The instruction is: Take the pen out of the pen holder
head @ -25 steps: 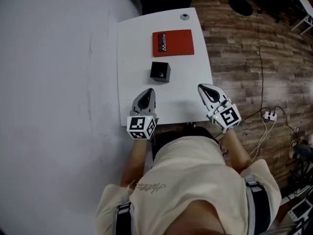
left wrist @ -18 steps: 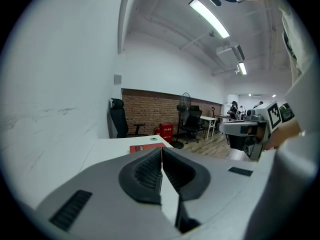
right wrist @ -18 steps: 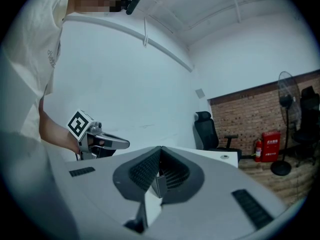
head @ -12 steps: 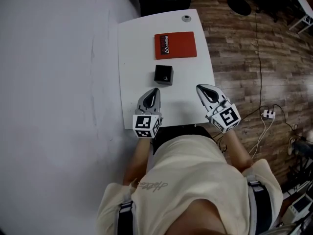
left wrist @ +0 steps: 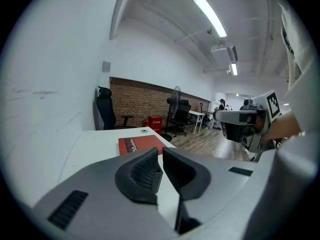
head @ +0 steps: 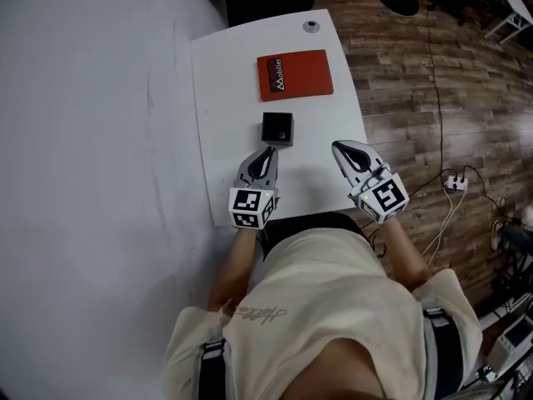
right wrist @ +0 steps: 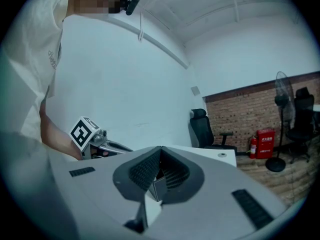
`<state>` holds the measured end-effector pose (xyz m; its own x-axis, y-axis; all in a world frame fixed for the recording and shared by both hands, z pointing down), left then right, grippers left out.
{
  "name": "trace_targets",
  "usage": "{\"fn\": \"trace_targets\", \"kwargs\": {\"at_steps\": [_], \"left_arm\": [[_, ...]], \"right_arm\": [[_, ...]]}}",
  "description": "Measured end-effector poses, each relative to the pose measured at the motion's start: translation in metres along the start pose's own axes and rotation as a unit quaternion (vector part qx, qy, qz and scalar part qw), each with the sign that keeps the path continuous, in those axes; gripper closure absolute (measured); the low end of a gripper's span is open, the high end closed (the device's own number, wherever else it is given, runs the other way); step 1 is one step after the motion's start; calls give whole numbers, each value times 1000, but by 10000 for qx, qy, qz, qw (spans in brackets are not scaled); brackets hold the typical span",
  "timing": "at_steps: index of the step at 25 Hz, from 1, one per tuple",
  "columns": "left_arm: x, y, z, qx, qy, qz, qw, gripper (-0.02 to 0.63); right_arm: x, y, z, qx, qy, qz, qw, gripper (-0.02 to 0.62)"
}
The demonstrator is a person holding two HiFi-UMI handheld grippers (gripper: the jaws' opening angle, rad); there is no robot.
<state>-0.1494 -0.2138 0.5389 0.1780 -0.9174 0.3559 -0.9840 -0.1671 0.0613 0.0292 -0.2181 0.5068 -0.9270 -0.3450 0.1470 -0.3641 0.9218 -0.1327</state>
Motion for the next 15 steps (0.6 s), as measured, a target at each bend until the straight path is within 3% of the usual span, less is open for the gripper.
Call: {"fn": "trace_targets", "kwargs": {"at_steps": [7, 9, 10, 15], "left_arm": [[18, -2, -9, 62, 215, -236, 9995, 582], [22, -1, -11, 31, 283, -253, 9993, 544], [25, 0, -13, 23, 326, -246, 9992, 490], [38, 1, -25, 119, 467, -231, 9986, 479]], "right_arm": [[-11, -5, -12, 140, 118, -237, 9996, 589], [-15, -6, -15, 179, 149, -297, 9993, 589], [-17, -7, -16, 200, 167, -327, 9991, 589], [-20, -10, -22, 279, 195, -403, 9986, 589]]}}
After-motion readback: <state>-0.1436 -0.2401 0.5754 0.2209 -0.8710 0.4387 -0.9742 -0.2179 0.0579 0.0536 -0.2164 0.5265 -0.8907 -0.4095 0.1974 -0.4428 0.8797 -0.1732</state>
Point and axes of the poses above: the fingertips, and each gripper's own axes: x forward along the fingers, y to its left, z out of its top, the point moved 3 cm from there along -x, backward along the fingers, and after that the axes turned 15 degrees about z, right-handed, at the moved point
